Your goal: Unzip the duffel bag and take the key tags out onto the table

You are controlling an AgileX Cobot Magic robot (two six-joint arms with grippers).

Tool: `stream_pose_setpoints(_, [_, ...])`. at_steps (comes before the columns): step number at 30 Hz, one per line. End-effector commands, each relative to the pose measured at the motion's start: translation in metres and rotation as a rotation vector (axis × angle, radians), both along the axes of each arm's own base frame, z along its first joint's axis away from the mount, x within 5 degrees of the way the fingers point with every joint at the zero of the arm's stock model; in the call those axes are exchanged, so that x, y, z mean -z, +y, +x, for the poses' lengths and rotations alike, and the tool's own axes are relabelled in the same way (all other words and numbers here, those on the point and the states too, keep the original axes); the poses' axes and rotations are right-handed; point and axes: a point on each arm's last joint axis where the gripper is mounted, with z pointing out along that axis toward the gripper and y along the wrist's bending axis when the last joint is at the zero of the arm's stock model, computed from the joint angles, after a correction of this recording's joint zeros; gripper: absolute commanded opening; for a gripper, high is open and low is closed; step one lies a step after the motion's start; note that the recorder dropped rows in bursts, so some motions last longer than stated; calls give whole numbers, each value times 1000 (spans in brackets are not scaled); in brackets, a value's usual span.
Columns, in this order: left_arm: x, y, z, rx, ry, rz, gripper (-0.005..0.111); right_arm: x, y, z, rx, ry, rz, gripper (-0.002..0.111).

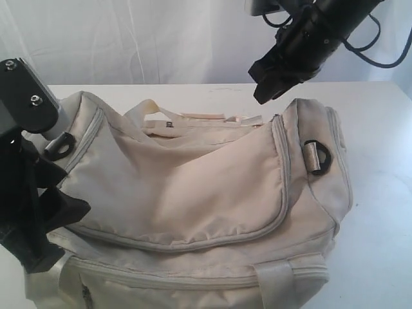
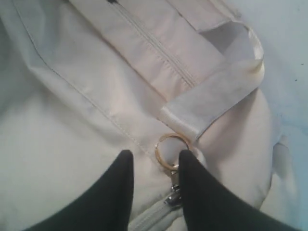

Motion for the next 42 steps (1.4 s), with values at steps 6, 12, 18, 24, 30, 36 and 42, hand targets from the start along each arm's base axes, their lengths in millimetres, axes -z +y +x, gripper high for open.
stream_pose_setpoints(6, [2, 0, -1, 1, 10, 0, 57, 5, 5, 5, -90, -85, -139, 49])
stream_pose_setpoints(12, [2, 0, -2, 1, 13, -3, 57, 41, 24, 15, -118, 11, -310, 49])
stream_pose_setpoints(18, [2, 0, -2, 1, 13, -3, 57, 70, 42, 16, -182, 95, -362, 39])
stream_pose_setpoints(24, [2, 0, -2, 1, 13, -3, 57, 47, 44, 21, -142, -20, -361, 0])
stream_pose_setpoints(30, [2, 0, -2, 1, 13, -3, 57, -5, 44, 19, -70, -209, -298, 0])
stream_pose_setpoints(36, [2, 0, -2, 1, 13, -3, 57, -31, 40, 6, -49, -252, -277, 0])
stream_pose_setpoints(42, [2, 0, -2, 1, 13, -3, 57, -26, 37, -5, 3, -135, -258, 5])
